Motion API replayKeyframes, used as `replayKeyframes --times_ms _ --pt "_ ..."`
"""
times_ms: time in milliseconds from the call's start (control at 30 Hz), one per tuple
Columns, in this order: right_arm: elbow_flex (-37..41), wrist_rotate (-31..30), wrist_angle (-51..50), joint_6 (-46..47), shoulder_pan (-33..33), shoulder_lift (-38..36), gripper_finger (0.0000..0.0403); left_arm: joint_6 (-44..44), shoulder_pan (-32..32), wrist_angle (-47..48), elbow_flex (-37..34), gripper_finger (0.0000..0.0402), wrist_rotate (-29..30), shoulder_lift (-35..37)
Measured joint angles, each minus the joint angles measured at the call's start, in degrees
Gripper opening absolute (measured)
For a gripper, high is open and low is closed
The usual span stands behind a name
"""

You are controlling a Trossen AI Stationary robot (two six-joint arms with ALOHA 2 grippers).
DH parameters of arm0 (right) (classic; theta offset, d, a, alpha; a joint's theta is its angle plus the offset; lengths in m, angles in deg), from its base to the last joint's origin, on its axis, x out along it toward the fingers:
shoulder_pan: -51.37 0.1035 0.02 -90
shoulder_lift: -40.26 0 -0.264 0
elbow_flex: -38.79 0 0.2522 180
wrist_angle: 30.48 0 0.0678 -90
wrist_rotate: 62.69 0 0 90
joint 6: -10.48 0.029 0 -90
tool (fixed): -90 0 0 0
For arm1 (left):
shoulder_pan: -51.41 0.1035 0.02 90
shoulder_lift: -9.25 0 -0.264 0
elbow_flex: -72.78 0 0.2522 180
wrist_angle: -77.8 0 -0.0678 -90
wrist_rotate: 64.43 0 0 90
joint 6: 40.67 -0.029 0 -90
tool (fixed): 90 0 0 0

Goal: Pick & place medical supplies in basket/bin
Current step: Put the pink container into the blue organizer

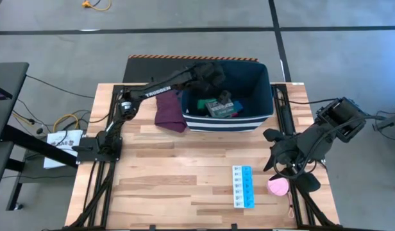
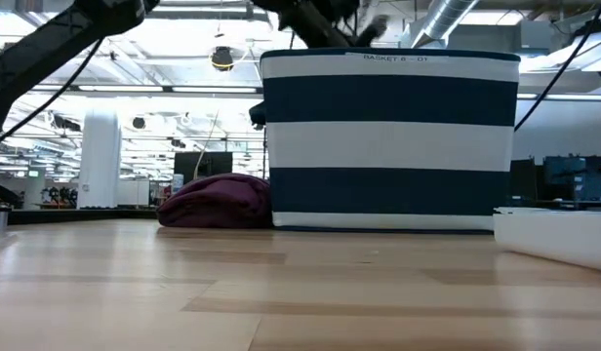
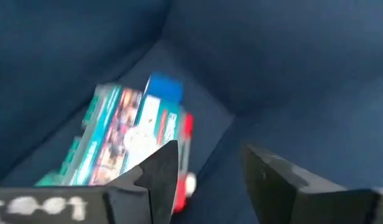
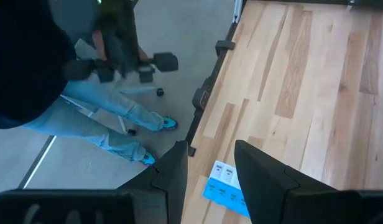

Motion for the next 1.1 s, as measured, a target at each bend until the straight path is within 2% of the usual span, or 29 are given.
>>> replayKeyframes --times_ms 200,333,500,600,733,933,1100 --pt "0.0 0.2 -1.0 1.8 0.1 0.0 0.0125 0.3 0.1 -2.7 0.7 0.0149 -2.4 5.2" --pt "0.0 0.2 -2.1 7.0 0.1 -0.1 0.0125 0.4 -0.7 -3.2 0.6 0.0142 -6.8 8.3" --pt "0.0 0.7 -2.2 8.8 0.1 -0.2 0.0125 0.4 -2.6 -3.4 0.6 0.0137 -12.4 12.5" --pt "0.0 3.6 -2.2 14.4 -0.5 0.3 0.0125 0.2 -4.1 -3.2 0.6 0.0138 -13.0 14.3" --pt "0.0 7.8 -2.1 16.0 -2.3 1.7 0.0125 -1.2 -6.0 -2.9 0.6 0.0137 -13.2 16.4" --pt "0.0 8.2 -2.2 34.9 -2.9 4.9 0.0125 -1.5 -8.0 -2.5 0.6 0.0137 -13.0 18.0" --pt "0.0 13.5 -2.2 45.2 0.0 8.4 0.0138 -2.0 -9.8 -0.4 0.6 0.0137 -13.0 18.6"
